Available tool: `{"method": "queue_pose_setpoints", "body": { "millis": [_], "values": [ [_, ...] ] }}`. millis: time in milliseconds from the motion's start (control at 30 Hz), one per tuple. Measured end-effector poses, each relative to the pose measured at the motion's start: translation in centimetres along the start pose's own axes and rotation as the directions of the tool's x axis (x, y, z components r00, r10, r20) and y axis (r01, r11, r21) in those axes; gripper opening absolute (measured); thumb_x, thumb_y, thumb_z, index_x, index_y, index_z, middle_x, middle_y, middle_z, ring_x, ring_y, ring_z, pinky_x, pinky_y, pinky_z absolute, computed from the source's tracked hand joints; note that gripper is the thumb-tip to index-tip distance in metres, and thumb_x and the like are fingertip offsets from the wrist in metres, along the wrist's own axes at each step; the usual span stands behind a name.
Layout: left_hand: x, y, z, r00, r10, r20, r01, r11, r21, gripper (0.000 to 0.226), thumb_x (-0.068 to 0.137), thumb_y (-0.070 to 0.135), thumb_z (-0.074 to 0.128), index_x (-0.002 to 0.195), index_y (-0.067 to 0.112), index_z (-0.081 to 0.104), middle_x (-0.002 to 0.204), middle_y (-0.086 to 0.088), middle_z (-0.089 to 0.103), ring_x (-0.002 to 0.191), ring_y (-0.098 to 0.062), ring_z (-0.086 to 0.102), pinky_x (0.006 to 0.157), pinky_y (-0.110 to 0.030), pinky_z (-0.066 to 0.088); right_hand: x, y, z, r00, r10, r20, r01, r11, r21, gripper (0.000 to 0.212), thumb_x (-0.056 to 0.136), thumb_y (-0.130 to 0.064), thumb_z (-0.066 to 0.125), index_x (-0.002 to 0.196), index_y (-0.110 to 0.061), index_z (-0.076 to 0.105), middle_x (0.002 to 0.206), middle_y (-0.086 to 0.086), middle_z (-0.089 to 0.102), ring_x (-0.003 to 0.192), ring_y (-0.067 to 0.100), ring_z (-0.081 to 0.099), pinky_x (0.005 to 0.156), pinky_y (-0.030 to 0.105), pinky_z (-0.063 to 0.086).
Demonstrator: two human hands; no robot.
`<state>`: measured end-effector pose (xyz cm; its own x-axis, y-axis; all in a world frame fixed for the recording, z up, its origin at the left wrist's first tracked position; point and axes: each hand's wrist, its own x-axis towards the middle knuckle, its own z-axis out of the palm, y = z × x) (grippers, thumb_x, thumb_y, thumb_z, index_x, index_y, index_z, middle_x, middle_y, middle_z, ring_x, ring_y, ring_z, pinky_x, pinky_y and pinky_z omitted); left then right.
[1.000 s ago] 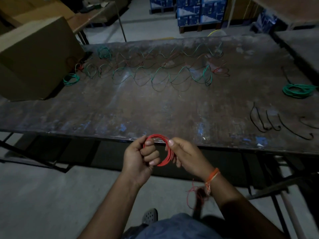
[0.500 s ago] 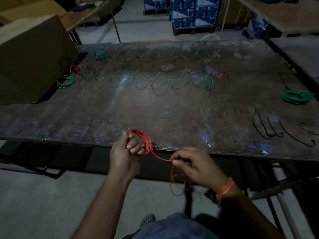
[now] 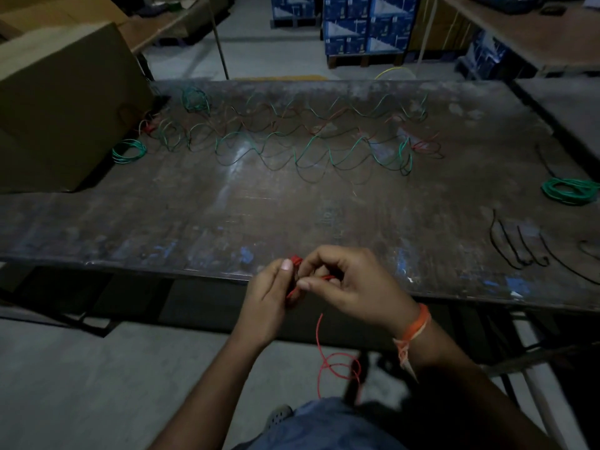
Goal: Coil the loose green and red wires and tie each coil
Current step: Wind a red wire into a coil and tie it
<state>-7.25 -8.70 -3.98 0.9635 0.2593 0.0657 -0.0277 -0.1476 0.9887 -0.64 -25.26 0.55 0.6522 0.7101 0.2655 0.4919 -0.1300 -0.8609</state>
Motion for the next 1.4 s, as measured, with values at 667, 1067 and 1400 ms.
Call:
{"method": "queue_pose_setpoints", "body": {
  "millis": [667, 1067, 1400],
  "values": [
    [-0.5, 1.5, -0.8, 0.965, -0.131, 0.226, 0.252, 0.694, -0.675, 0.035, 0.105, 0.034, 0.04, 0.076, 0.015, 0.048, 0.05, 0.009, 0.026, 0.041, -0.003, 0.022, 0.046, -0.024, 0.018, 1.6, 2.7, 4.4, 0.934, 0.258, -0.248, -0.247, 0.966, 0.074, 0.053, 0.103, -0.056, 0.038, 0.087, -0.011, 0.063, 0.079, 0.006, 0.064, 0.076, 0.018, 0.062, 0.077, 0.049, 0.052],
    [-0.5, 2.5, -1.1, 0.916, -0.224, 0.332, 0.394, 0.646, -0.654, 0.028, 0.1, 0.025, 0.042, 0.084, 0.008, 0.057, 0.051, 0.005, 0.033, 0.043, -0.009, 0.035, 0.056, -0.03, 0.046, 0.8, 2.8, 5.5, 0.873, 0.301, -0.383, -0.252, 0.952, 0.174, 0.056, 0.098, -0.065, 0.037, 0.078, -0.015, 0.05, 0.062, -0.007, 0.044, 0.057, 0.013, 0.044, 0.056, 0.044, 0.041],
    [-0.5, 1.7, -0.7, 0.853, -0.321, 0.412, 0.519, 0.44, -0.733, 0.042, 0.098, 0.036, 0.038, 0.069, 0.011, 0.055, 0.041, 0.011, 0.024, 0.034, -0.005, 0.023, 0.045, -0.024, 0.028, 0.1, 2.9, 5.3, 0.917, 0.195, -0.347, -0.225, 0.973, -0.049, 0.052, 0.103, -0.056, 0.035, 0.078, -0.014, 0.051, 0.063, 0.012, 0.052, 0.057, 0.027, 0.052, 0.055, 0.049, 0.045]
  ]
}}
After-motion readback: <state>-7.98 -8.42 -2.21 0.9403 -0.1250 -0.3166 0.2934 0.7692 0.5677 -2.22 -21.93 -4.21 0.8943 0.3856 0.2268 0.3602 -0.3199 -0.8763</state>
